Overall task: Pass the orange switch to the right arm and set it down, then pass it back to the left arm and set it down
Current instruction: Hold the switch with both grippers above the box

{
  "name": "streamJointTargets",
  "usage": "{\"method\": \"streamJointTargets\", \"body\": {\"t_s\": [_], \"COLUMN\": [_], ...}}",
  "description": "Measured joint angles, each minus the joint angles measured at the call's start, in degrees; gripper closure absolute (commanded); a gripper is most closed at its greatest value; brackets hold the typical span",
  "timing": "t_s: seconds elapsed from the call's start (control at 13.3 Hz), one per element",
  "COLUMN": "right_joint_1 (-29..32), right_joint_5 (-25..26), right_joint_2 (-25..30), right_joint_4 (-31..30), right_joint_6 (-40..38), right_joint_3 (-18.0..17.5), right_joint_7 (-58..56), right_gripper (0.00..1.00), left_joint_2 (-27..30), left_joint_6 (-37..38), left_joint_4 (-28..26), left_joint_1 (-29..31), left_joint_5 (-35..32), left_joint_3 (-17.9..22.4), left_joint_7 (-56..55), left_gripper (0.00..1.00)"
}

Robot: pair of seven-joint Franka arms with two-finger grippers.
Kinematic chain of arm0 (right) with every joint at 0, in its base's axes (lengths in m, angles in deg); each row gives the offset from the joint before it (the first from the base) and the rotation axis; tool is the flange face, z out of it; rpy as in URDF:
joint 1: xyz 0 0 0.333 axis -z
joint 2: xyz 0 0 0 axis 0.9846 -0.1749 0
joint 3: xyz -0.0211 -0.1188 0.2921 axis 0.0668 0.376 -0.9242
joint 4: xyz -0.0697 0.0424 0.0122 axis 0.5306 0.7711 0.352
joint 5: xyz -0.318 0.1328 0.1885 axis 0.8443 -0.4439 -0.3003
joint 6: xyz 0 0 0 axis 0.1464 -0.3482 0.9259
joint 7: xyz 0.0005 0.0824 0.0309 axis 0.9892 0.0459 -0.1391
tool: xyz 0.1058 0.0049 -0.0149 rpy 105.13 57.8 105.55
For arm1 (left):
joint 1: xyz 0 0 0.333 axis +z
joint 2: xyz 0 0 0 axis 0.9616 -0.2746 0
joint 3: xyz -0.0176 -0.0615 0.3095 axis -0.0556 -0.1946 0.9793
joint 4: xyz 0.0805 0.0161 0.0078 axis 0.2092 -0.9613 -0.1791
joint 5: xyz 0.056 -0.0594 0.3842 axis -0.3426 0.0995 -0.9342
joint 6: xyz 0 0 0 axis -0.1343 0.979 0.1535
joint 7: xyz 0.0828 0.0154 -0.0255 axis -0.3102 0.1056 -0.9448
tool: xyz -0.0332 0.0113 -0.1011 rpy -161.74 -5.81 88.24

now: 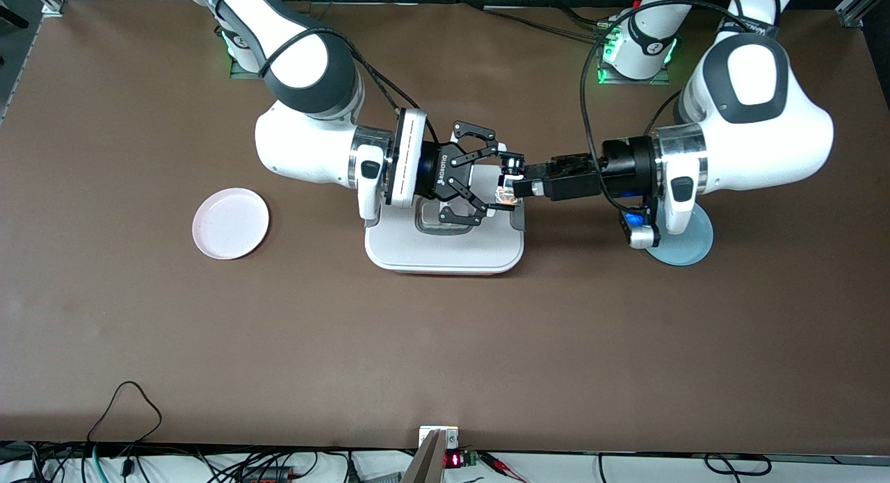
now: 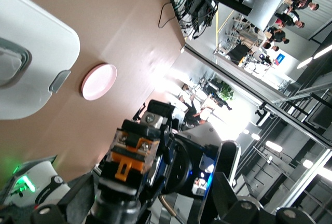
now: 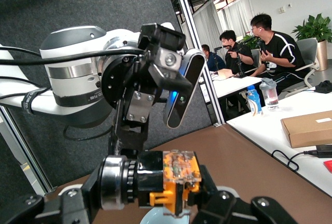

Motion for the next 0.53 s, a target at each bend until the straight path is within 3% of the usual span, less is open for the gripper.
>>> {"method": "streamJointTargets", "body": {"t_s": [0.23,0.53], "right_joint_1": [-0.2,-0.6], "right_joint_5": [0.0,0.0], "right_joint_2": [0.0,0.0], "right_joint_4": [0.1,0.3], "right_joint_6": [0.0,0.0], "right_joint_3": [0.5,1.1], "right_joint_7": [0.0,0.0], "right_gripper": [0.76,0.76], "left_joint_2": [-0.7,-1.3], "left_joint_6": [-0.7,-1.0], "left_joint_4": [0.0,0.0], "left_joint_1": [-0.3,-0.4], "left_joint_5": [-2.5,-2.7], "left_joint_3": [0.0,0.0], "left_joint_7": [3.4,5.7], "left_gripper": [0.01,0.09]}}
